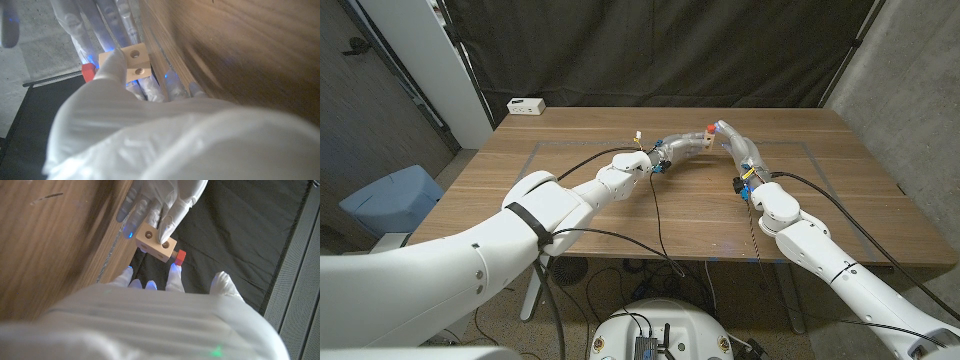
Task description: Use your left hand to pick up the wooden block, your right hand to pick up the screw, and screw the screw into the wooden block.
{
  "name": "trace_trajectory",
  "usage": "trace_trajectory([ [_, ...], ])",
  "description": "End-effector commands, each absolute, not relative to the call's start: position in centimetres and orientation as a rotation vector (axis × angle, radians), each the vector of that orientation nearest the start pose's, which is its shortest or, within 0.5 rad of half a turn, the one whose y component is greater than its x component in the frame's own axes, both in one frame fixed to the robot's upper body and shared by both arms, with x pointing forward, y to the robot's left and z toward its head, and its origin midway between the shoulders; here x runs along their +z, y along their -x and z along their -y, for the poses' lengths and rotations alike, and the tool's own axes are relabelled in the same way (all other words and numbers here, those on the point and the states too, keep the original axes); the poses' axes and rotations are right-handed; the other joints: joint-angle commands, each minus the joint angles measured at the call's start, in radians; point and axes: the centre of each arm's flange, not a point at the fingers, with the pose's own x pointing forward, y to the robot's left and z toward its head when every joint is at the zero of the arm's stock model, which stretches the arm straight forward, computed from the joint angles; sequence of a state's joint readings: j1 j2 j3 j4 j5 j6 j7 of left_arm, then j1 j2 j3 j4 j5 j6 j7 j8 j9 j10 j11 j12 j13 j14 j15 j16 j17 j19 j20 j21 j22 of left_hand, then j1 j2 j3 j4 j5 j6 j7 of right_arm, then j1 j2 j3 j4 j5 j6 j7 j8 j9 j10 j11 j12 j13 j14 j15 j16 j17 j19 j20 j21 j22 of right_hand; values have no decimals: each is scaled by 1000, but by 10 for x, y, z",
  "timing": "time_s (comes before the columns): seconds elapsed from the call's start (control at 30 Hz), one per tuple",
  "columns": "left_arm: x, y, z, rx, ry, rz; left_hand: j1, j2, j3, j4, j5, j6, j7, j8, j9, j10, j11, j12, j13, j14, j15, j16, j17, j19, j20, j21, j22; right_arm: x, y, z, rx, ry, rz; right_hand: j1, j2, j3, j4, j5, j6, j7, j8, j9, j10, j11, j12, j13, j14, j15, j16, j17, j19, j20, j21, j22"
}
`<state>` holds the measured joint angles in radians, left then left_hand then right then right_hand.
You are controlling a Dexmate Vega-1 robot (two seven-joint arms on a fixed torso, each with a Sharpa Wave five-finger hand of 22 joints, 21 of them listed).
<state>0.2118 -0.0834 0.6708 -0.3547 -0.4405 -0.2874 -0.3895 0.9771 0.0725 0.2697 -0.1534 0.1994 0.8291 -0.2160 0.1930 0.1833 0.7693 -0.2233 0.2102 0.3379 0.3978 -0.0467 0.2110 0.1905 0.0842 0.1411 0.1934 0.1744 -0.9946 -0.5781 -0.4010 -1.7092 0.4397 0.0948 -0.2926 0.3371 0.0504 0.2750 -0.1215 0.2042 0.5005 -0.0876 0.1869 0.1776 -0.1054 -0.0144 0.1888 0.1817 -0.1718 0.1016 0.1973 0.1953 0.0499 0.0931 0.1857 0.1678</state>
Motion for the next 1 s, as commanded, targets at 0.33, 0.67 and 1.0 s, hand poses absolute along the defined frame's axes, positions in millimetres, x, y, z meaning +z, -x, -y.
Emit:
trace_trajectory([
  [0.33, 20, -724, -11, -687, -219, 330, -13, 3, 7, 3, 5, 10, -1, 5, 6, 0, 3, 6, 2, 1, -63, 3, 4, -3, -1, 6, 4, -26, -587, 232, 100, 148, 599, 2, 7, 1, -7, 3, 2, -3, -2, 0, 4, -3, 4, 0, -1, -5, 7, 2, 7, 2, 6, 2],
  [0.67, 20, -726, -10, -673, -220, 309, -15, 3, 7, 4, 5, 10, 0, 6, 6, 1, 3, 7, 2, 2, -62, 2, 3, -3, -1, 6, 4, -27, -585, 229, 103, 168, 593, 1, 7, 1, -8, 3, 2, -4, -3, 0, 5, -5, 4, 1, -1, -6, 7, 2, 9, 3, 6, 2],
  [1.0, 20, -727, -9, -665, -222, 300, -17, 3, 8, 5, 5, 11, 3, 6, 6, 1, 3, 6, 2, 2, -62, 2, 3, -1, -2, 6, 4, -29, -582, 228, 113, 181, 587, 1, 8, 1, -10, 3, 3, -4, -3, 0, 6, -6, 4, 1, -2, -7, 6, 1, 8, 5, 5, 2],
])
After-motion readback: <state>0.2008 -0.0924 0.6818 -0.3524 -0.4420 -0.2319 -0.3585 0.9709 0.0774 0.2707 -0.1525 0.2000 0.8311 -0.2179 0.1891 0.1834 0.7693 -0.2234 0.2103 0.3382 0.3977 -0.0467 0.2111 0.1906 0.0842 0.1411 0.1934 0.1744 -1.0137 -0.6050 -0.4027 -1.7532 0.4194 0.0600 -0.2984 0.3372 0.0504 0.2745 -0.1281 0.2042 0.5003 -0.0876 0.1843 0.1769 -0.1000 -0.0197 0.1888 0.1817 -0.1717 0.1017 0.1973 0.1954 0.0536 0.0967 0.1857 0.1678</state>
